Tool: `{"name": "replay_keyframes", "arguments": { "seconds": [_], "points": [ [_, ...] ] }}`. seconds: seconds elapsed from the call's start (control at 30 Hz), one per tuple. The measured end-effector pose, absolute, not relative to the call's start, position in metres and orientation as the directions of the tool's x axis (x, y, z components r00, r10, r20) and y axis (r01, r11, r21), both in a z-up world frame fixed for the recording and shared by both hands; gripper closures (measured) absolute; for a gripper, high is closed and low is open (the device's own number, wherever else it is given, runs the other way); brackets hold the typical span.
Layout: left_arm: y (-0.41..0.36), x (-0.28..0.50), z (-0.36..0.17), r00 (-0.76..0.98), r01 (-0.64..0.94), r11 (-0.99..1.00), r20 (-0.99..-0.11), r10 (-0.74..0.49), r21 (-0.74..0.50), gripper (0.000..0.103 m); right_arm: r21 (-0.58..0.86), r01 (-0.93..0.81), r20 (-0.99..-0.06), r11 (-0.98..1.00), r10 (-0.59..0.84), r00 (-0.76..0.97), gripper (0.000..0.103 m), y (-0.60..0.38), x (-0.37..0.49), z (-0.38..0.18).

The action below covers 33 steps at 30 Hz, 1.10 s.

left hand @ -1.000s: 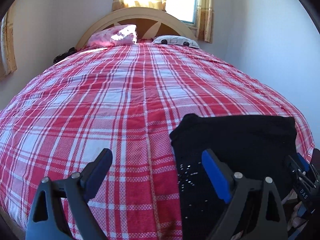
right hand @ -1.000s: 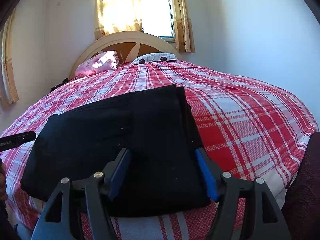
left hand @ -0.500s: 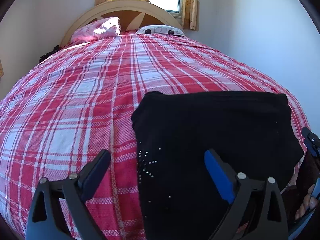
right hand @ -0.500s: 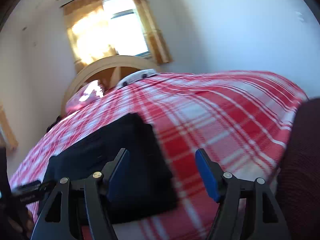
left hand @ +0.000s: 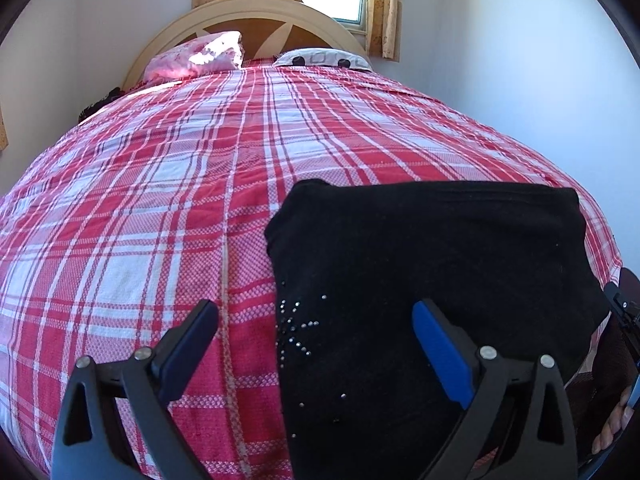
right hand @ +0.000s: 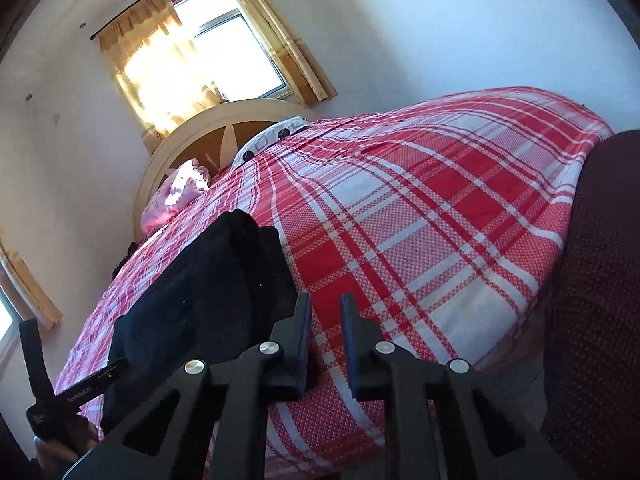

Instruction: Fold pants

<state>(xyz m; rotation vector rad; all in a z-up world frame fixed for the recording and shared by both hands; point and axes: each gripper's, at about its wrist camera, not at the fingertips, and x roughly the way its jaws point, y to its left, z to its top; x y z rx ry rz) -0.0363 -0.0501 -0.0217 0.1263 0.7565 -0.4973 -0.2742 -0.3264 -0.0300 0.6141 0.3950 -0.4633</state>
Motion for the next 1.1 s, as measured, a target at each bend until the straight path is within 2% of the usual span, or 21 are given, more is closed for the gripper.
{"name": "replay_keyframes", "arguments": {
  "seconds": [0.2, 0.23, 0.4, 0.47, 0.53, 0.63, 0.73, 0.9, 0.97, 1.03, 1.1],
  "points": [
    [-0.054, -0.040, -0.018, 0.638, 0.482, 0.876, -0.675, -0.369, -0.023, 0.003, 0.441, 0.529, -0.494, 0.725, -0.296, 0.817, 0.087, -0.318, -0.284, -0.035],
    [-0.053, -0.041, -0.016, 0.638, 0.486, 0.874, -0.673, -0.374, -0.025, 0.005, 0.443, 0.516, -0.490, 0.733, -0.284, 0.824, 0.087, -0.314, -0.286, -0.035],
    [-0.056, -0.056, 0.005, 0.627, 0.562, 0.826, -0.624, -0.466, -0.053, 0.008, 0.449, 0.456, -0.476, 0.769, -0.227, 0.850, 0.087, -0.297, -0.284, -0.034],
    [-0.062, -0.064, 0.014, 0.627, 0.604, 0.796, -0.589, -0.509, -0.044, 0.008, 0.482, 0.421, -0.456, 0.769, -0.190, 0.870, 0.087, -0.293, -0.286, -0.034],
    [-0.072, -0.069, 0.016, 0.627, 0.631, 0.776, -0.586, -0.514, -0.005, 0.008, 0.533, 0.350, -0.396, 0.770, -0.139, 0.908, 0.087, -0.289, -0.291, -0.032],
    [-0.083, -0.072, 0.006, 0.615, 0.639, 0.769, -0.616, -0.491, 0.024, 0.008, 0.491, 0.349, -0.384, 0.798, -0.161, 0.909, 0.086, -0.286, -0.289, -0.025],
    [-0.086, -0.073, -0.007, 0.582, 0.643, 0.766, -0.654, -0.484, 0.005, 0.008, 0.491, 0.386, -0.417, 0.781, -0.178, 0.891, 0.080, -0.293, -0.284, -0.030],
    [-0.086, -0.074, -0.009, 0.594, 0.633, 0.774, -0.654, -0.469, 0.019, 0.008, 0.546, 0.342, -0.403, 0.765, -0.118, 0.907, 0.063, -0.302, -0.272, -0.039],
    [-0.085, -0.074, -0.009, 0.595, 0.627, 0.779, -0.655, -0.466, 0.016, 0.008, 0.527, 0.325, -0.410, 0.785, -0.100, 0.906, 0.063, -0.297, -0.265, -0.041],
    [-0.084, -0.073, -0.011, 0.596, 0.622, 0.783, -0.657, -0.462, 0.013, 0.008, 0.453, 0.339, -0.429, 0.825, -0.132, 0.894, 0.064, -0.288, -0.261, -0.038],
    [-0.084, -0.073, -0.011, 0.595, 0.619, 0.786, -0.658, -0.461, 0.009, 0.008, 0.386, 0.346, -0.431, 0.855, -0.164, 0.887, 0.089, -0.279, -0.259, -0.033]
  ]
}}
